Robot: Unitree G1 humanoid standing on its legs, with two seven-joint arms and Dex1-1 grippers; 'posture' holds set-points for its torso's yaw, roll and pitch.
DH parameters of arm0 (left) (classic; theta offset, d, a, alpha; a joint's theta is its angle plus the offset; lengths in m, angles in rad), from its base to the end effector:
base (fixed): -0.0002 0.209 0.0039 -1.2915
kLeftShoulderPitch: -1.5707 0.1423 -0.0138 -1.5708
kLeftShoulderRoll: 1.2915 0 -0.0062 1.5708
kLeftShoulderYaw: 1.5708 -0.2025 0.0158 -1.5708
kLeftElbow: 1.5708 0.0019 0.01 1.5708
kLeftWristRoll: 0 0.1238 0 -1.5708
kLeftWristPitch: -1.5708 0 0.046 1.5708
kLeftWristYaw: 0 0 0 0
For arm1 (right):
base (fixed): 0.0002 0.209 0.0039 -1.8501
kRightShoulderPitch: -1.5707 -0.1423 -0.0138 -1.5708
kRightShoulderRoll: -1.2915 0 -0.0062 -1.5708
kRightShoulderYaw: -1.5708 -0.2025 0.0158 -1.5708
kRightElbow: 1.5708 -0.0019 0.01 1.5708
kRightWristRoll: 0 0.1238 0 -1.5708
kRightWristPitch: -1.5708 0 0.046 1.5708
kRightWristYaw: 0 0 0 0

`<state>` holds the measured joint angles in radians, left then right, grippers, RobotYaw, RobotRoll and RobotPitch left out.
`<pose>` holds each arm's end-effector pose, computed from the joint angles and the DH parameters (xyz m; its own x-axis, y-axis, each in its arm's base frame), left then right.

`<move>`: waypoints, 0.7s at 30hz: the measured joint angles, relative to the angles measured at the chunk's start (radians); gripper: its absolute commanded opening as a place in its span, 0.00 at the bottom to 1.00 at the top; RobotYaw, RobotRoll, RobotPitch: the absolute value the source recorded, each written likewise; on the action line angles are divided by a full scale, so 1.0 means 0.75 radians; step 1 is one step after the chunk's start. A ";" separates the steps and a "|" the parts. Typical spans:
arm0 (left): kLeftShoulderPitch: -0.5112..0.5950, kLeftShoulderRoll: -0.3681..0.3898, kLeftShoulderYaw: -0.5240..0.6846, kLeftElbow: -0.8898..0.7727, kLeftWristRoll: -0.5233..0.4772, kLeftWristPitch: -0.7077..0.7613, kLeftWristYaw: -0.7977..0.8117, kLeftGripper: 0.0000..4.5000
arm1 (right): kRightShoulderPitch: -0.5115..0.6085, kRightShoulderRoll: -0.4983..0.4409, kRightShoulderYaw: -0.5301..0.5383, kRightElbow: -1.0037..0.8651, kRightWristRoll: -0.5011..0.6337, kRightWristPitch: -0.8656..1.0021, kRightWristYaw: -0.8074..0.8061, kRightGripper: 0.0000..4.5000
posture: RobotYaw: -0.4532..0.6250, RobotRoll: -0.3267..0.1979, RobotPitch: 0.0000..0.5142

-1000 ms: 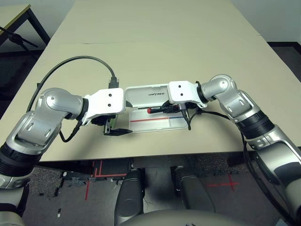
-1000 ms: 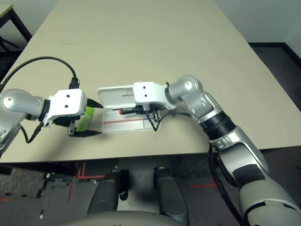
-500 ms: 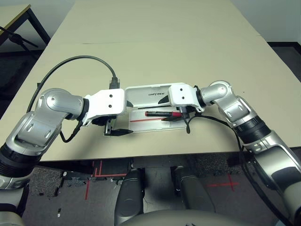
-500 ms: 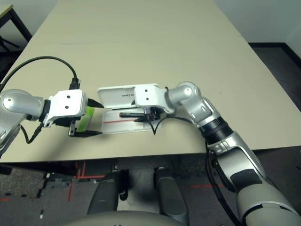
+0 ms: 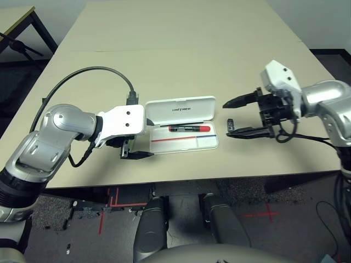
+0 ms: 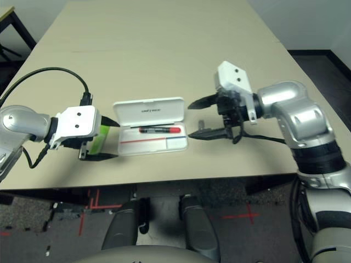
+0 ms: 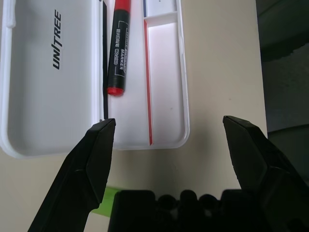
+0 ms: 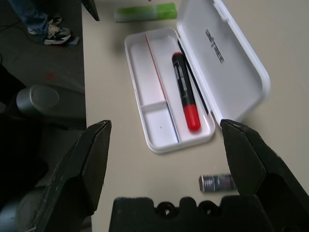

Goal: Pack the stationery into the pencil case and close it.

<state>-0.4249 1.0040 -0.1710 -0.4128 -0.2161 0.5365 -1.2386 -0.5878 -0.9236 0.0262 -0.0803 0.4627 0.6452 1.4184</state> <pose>0.2286 0.2431 0.2051 0.2908 -0.6769 -0.6762 0.9362 0.0552 0.3472 0.2624 -0.2776 0.2197 0.2019 0.8753 -0.4394 -0.9794 0.1838 -0.0839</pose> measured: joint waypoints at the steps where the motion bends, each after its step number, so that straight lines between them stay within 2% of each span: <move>1: 0.000 0.000 0.000 0.000 0.000 -0.001 0.000 1.00 | 0.023 -0.023 -0.031 0.002 0.022 0.008 0.002 0.99 | 0.38 0.62 0.30; 5: 0.000 -0.001 0.000 0.001 0.000 -0.004 0.000 1.00 | 0.099 -0.079 -0.106 0.017 0.065 0.015 0.019 0.99 | 0.37 0.62 0.30; 10: 0.000 -0.001 0.000 0.004 0.000 -0.009 -0.002 1.00 | 0.155 -0.131 -0.116 0.044 0.086 0.015 0.045 0.99 | 0.37 0.62 0.29; 19: -0.001 0.000 0.000 0.007 0.000 -0.007 -0.002 1.00 | 0.155 -0.130 -0.111 0.044 0.100 0.015 0.041 0.99 | 0.38 0.62 0.29; 21: -0.003 0.006 0.000 0.004 0.002 0.060 0.013 1.00 | 0.145 -0.129 -0.107 0.044 0.100 0.015 0.041 0.99 | 0.38 0.62 0.29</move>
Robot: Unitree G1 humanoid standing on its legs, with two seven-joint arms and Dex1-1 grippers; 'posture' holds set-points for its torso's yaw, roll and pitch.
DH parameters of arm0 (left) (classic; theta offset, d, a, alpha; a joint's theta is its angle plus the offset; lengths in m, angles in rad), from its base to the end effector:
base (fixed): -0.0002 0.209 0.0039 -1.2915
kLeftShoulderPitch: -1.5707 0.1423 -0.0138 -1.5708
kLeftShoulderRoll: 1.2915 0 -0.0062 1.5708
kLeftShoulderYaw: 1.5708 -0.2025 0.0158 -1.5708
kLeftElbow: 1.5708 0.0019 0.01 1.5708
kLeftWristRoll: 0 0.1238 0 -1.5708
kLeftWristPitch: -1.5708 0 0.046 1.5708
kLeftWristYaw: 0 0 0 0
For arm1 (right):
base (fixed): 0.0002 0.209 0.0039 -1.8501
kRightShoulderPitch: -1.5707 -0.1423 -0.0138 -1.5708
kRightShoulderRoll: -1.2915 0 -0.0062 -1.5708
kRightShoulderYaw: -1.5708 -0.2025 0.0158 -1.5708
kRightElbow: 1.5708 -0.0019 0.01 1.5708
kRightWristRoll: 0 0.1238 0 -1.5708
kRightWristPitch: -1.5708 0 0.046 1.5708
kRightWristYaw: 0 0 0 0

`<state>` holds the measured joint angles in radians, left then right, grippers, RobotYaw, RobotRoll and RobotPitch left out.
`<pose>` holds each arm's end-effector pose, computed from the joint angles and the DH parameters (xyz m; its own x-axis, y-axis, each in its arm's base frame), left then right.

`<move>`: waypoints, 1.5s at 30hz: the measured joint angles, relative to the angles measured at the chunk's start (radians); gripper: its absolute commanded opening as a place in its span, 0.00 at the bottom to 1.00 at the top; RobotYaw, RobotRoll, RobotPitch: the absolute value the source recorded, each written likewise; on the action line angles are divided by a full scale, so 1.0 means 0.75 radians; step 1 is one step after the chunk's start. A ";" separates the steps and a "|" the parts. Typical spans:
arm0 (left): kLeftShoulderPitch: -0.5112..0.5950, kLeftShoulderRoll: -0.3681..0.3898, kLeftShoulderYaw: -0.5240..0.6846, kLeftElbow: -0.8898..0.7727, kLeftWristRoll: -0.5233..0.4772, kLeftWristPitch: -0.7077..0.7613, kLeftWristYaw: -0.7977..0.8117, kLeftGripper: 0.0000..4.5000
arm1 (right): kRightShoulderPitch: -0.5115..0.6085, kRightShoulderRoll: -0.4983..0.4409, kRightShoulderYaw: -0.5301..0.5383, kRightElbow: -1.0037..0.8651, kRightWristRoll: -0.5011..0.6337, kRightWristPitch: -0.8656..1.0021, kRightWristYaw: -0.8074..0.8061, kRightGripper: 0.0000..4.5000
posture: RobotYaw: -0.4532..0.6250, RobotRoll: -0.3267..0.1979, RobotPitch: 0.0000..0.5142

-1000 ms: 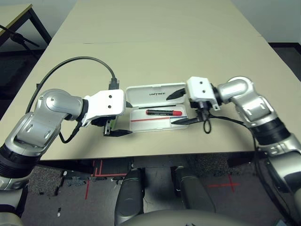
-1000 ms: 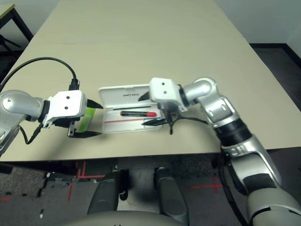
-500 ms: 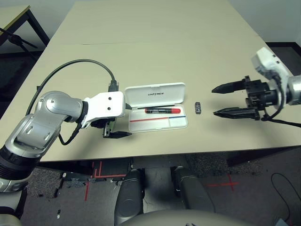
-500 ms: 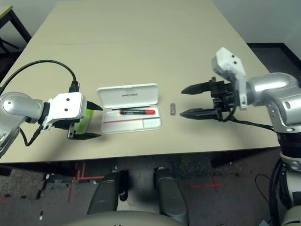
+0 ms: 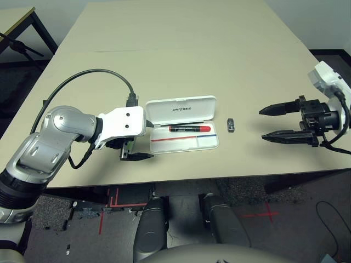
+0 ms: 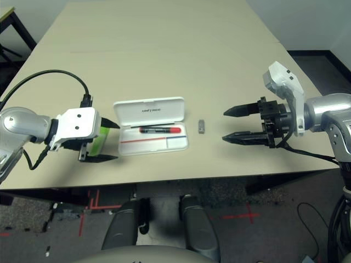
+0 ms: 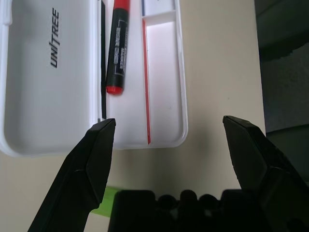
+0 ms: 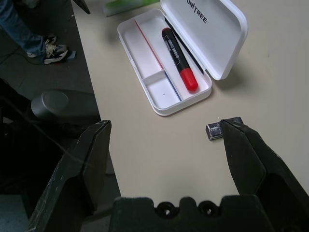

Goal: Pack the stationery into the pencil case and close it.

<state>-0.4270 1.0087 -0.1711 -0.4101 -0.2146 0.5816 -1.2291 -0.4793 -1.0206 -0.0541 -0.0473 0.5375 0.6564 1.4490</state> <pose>0.2291 0.2454 0.2046 0.3063 -0.6604 -0.6856 0.9398 0.0953 0.3281 0.2450 -0.3093 0.2165 0.2322 0.8692 -0.4366 -0.9658 0.2592 0.0024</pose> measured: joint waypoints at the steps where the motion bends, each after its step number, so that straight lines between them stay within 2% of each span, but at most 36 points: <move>1: -0.004 0.013 -0.001 0.000 0.007 0.075 0.026 1.00 | -0.008 0.002 0.002 0.000 0.000 -0.001 -0.001 0.99 | 0.38 0.62 0.29; 5: -0.104 0.008 0.007 0.034 0.021 0.454 0.187 1.00 | -0.021 0.013 0.007 0.002 -0.002 -0.005 -0.007 0.99 | 0.38 0.62 0.29; 10: -0.210 -0.137 0.046 0.053 0.002 0.889 0.405 1.00 | -0.031 0.020 0.022 0.006 -0.007 -0.019 -0.010 0.99 | 0.39 0.62 0.29; 17: -0.216 -0.197 0.088 0.038 -0.067 1.186 0.565 1.00 | -0.034 0.021 0.055 0.017 -0.018 -0.042 -0.010 0.99 | 0.39 0.62 0.29; 24: -0.216 -0.287 0.172 -0.003 -0.098 1.327 0.718 1.00 | -0.034 0.021 0.058 0.018 -0.024 -0.062 -0.010 0.99 | 0.39 0.62 0.30; 30: -0.170 -0.505 0.379 -0.003 -0.107 1.355 0.919 1.00 | -0.029 0.021 0.060 0.018 -0.037 -0.075 -0.009 0.99 | 0.38 0.62 0.32; 33: -0.107 -0.560 0.443 -0.008 -0.129 1.356 1.005 1.00 | -0.021 0.021 0.061 0.018 -0.038 -0.086 -0.008 0.99 | 0.38 0.62 0.33; 45: 0.034 -0.570 0.507 -0.066 -0.286 1.357 1.251 1.00 | -0.004 0.026 0.072 0.018 -0.046 -0.112 -0.006 0.99 | 0.39 0.62 0.38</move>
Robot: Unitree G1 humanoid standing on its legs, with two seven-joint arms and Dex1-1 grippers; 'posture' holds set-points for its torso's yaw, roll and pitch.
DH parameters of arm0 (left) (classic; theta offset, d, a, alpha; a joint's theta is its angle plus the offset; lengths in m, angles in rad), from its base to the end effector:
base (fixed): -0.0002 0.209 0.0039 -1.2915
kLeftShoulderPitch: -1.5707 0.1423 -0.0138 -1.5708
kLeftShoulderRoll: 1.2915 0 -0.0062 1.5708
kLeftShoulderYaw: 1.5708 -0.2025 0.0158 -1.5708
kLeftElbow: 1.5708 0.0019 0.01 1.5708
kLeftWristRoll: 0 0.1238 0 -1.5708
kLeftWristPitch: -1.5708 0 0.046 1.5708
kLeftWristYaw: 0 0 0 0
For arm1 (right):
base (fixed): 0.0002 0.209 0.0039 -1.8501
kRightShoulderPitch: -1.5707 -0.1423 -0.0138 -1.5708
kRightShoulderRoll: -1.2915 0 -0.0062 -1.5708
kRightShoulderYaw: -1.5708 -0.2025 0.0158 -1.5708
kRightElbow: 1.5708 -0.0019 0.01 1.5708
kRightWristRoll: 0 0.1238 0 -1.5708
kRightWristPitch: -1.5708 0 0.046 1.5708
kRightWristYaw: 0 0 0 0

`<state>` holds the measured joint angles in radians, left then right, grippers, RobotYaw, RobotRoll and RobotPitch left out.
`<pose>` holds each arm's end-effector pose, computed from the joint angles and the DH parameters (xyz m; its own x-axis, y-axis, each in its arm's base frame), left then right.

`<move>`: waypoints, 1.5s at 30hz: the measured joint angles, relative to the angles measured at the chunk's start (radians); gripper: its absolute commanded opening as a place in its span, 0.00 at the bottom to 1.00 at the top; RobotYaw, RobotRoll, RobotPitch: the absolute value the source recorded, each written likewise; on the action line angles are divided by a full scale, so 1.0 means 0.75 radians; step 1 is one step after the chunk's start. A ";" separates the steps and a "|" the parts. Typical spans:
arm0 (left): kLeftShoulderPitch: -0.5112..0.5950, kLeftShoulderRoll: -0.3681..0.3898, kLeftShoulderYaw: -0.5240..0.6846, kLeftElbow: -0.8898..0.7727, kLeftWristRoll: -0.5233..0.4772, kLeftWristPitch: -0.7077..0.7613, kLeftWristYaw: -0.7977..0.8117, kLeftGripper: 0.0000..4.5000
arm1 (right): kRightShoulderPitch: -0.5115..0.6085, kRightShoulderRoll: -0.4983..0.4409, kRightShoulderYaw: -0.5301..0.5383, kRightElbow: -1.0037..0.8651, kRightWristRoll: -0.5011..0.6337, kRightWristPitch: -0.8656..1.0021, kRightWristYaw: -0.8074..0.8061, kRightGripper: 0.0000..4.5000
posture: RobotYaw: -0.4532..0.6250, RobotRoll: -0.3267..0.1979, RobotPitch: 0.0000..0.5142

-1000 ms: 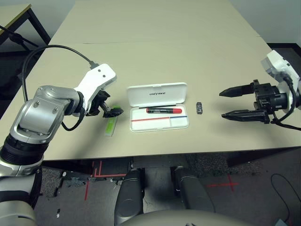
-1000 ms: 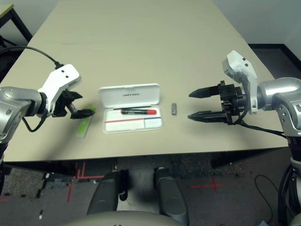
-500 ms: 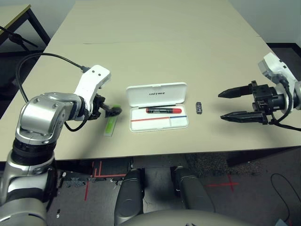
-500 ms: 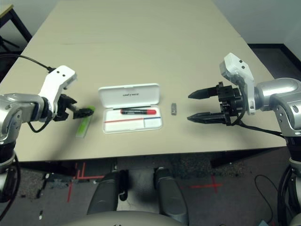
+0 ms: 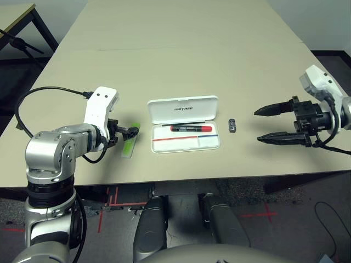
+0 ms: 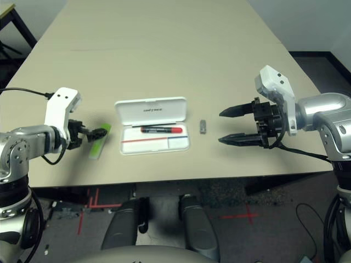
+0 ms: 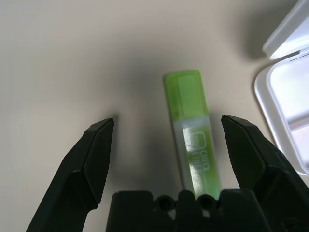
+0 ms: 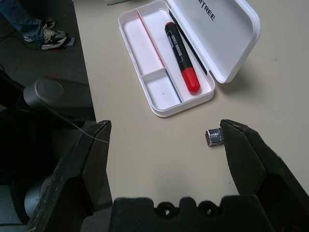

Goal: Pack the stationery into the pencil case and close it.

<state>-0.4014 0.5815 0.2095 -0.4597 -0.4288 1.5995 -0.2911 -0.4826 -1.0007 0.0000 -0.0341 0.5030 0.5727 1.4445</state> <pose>0.2166 0.2441 0.1542 0.7274 -0.1740 -0.6638 0.2422 0.9702 0.0111 0.2501 -0.3022 0.2088 0.2104 0.8625 -0.4603 -0.9751 0.2191 -0.0353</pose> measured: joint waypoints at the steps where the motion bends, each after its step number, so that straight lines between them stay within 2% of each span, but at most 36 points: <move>1: 0.011 0.000 0.001 -0.002 -0.010 0.000 0.013 1.00 | 0.001 0.000 0.000 0.000 0.000 0.000 0.000 0.99 | 0.38 0.62 0.38; 17: 0.074 -0.029 0.028 -0.045 -0.191 0.000 0.243 1.00 | 0.052 0.006 0.027 -0.010 0.000 -0.007 -0.014 0.99 | 0.38 0.62 0.41; 27: 0.134 -0.126 0.062 -0.152 -0.299 -0.009 0.435 1.00 | 0.076 0.024 0.034 -0.028 0.000 -0.012 -0.022 0.99 | 0.39 0.62 0.44; 37: 0.136 -0.097 0.065 -0.153 -0.431 -0.009 0.532 1.00 | 0.085 0.041 0.038 -0.034 -0.015 -0.026 -0.038 0.99 | 0.39 0.62 0.44; 40: 0.136 -0.084 0.065 -0.151 -0.463 -0.008 0.553 0.86 | 0.085 0.043 0.039 -0.034 -0.019 -0.026 -0.038 1.00 | 0.39 0.62 0.44; 45: 0.137 -0.059 0.054 -0.150 -0.526 -0.007 0.564 0.44 | 0.085 0.046 0.039 -0.036 -0.020 -0.026 -0.040 1.00 | 0.38 0.62 0.43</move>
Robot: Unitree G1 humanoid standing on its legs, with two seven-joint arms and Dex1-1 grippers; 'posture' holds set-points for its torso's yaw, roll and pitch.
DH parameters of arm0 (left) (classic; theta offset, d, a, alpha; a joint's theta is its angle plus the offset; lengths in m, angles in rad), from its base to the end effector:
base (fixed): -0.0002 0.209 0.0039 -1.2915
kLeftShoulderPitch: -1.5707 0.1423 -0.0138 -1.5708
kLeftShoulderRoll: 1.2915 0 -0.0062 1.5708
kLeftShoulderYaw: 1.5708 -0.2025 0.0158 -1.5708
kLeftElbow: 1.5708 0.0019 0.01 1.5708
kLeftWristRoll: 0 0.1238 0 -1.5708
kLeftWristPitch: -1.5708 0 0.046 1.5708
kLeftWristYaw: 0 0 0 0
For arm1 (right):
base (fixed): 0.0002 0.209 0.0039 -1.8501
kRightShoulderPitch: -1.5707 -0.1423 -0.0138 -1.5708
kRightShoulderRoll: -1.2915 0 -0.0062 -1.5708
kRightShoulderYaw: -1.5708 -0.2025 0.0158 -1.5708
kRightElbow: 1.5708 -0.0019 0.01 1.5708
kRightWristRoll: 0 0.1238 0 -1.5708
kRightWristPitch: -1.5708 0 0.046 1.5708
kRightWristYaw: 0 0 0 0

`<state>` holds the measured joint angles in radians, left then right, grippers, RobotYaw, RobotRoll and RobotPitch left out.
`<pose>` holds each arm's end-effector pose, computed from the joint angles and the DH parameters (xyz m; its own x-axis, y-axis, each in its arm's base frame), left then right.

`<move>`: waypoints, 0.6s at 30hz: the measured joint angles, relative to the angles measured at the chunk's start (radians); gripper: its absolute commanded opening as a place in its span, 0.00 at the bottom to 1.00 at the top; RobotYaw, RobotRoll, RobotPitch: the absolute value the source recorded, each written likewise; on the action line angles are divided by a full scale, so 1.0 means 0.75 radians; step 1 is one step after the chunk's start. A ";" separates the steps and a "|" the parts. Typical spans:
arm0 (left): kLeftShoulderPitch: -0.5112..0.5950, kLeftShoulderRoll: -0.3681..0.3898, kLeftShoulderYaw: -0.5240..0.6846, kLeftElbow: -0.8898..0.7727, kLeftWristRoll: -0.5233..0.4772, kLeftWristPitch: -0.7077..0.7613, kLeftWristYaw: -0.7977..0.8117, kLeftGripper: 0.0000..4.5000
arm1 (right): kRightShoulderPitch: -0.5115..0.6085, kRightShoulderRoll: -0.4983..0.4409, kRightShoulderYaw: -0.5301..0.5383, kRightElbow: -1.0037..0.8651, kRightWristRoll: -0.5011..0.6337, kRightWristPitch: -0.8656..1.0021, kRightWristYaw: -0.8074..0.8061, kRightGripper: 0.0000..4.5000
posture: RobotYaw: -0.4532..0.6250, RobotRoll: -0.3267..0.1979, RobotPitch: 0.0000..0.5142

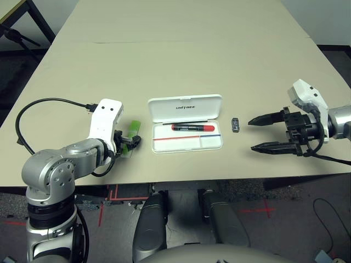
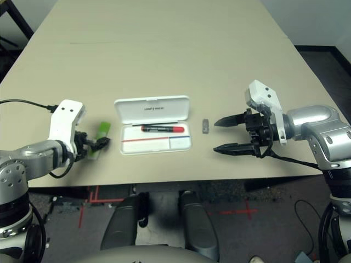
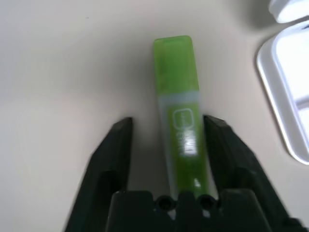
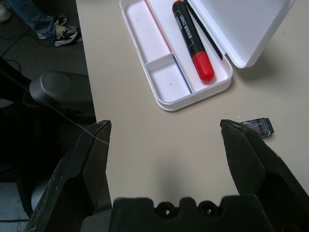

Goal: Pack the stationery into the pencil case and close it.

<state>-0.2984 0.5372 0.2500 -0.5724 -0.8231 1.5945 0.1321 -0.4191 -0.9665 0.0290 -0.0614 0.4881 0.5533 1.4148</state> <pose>0.1941 0.2229 0.1420 0.7454 -0.1614 -0.6468 0.2295 0.9731 0.0215 0.2466 -0.2951 0.1872 0.1847 0.8626 -0.4709 -0.9775 0.2109 0.0030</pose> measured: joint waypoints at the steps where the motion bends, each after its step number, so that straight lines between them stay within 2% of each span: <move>1: 0.000 0.009 -0.008 0.000 -0.010 0.000 0.001 0.36 | 0.000 0.001 0.000 -0.001 0.000 0.000 0.000 1.00 | 0.38 0.62 0.43; 3: 0.001 0.034 -0.022 0.000 -0.024 -0.001 0.002 0.24 | 0.000 0.002 0.000 -0.005 0.000 0.000 -0.001 1.00 | 0.38 0.62 0.43; 9: 0.001 0.067 -0.048 0.000 -0.026 -0.003 0.000 0.24 | -0.001 0.005 0.000 -0.013 -0.001 0.000 -0.004 1.00 | 0.38 0.62 0.43; 14: -0.004 0.188 -0.102 -0.001 -0.002 -0.007 -0.094 0.24 | -0.001 0.019 0.002 -0.015 -0.003 0.000 -0.010 1.00 | 0.39 0.62 0.42; 18: 0.001 0.368 -0.162 -0.002 0.014 -0.077 -0.281 0.24 | -0.002 0.027 0.005 -0.015 -0.011 0.000 -0.013 1.00 | 0.39 0.62 0.42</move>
<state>-0.2978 0.8132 0.1284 -0.5738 -0.8128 1.5370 -0.0784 -0.4208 -0.9459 0.0324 -0.0726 0.4802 0.5531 1.4051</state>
